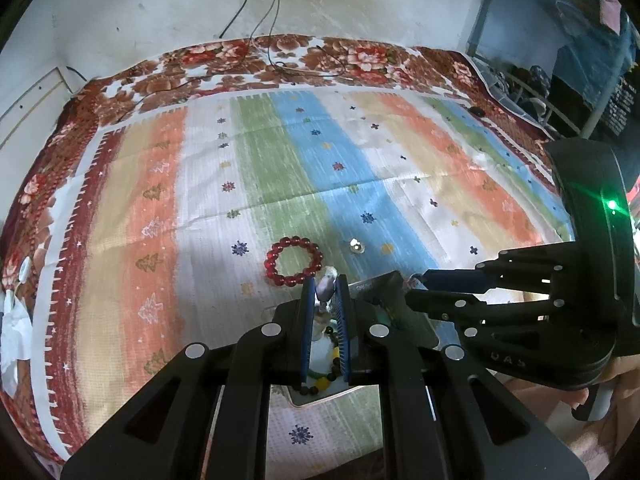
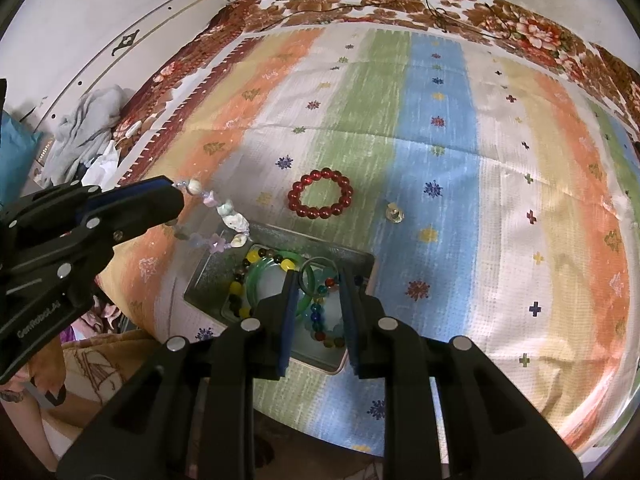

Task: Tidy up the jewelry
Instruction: 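Open both tools to drop the charm bracelet and crystal ring into the tin, then move the left tool to the plain dark-red bead bracelet while the right tool approaches the gold ring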

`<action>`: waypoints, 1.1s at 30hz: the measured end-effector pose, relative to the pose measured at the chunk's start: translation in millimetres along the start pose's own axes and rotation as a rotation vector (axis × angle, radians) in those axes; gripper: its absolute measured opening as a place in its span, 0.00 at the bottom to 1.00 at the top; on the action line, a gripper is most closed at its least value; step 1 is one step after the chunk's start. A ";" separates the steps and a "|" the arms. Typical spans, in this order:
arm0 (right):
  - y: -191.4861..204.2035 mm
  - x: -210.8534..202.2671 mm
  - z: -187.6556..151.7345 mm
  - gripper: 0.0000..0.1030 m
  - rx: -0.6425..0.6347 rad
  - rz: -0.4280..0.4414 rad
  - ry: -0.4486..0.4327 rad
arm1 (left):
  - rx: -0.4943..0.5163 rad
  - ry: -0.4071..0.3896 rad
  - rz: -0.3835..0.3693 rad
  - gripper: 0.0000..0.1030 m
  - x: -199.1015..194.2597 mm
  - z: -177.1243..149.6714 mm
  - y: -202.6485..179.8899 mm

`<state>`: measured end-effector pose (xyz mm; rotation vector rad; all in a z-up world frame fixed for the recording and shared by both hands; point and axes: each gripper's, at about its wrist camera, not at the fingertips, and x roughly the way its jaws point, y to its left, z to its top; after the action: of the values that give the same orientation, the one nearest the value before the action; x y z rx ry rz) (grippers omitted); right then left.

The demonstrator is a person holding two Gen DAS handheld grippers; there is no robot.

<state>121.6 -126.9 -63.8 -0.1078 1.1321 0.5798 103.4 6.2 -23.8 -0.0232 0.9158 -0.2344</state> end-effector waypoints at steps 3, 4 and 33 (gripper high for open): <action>-1.8 -0.4 0.4 0.40 0.006 -0.008 -0.005 | 0.003 0.003 0.002 0.19 1.3 0.6 0.4; -2.5 -0.7 0.5 0.41 0.010 -0.009 -0.007 | 0.002 0.002 0.004 0.21 1.5 -0.5 1.4; -42.0 13.7 21.0 0.55 0.065 -0.079 0.007 | -0.002 0.104 0.077 0.44 50.6 14.8 28.5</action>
<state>163.4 -149.6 -75.3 -0.0985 1.1475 0.4722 150.2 22.2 -57.7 0.0230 1.0182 -0.1646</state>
